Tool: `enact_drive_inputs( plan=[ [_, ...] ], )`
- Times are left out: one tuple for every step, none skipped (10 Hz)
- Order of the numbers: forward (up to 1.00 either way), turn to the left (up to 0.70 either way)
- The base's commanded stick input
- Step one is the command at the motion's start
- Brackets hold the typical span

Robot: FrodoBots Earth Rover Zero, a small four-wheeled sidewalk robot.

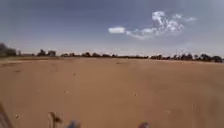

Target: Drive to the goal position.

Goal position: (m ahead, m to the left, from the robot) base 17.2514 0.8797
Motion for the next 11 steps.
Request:
enact_drive_inputs(
  plan=[
    [0.70, 0.00],
    [0.70, 0.00],
    [0.70, 0.00],
    [0.70, 0.00],
    [0.70, 0.00],
    [0.70, 0.00],
    [0.70, 0.00],
    [0.70, 0.00],
    [0.70, 0.00],
    [0.70, 0.00],
    [0.70, 0.00]
  ],
)
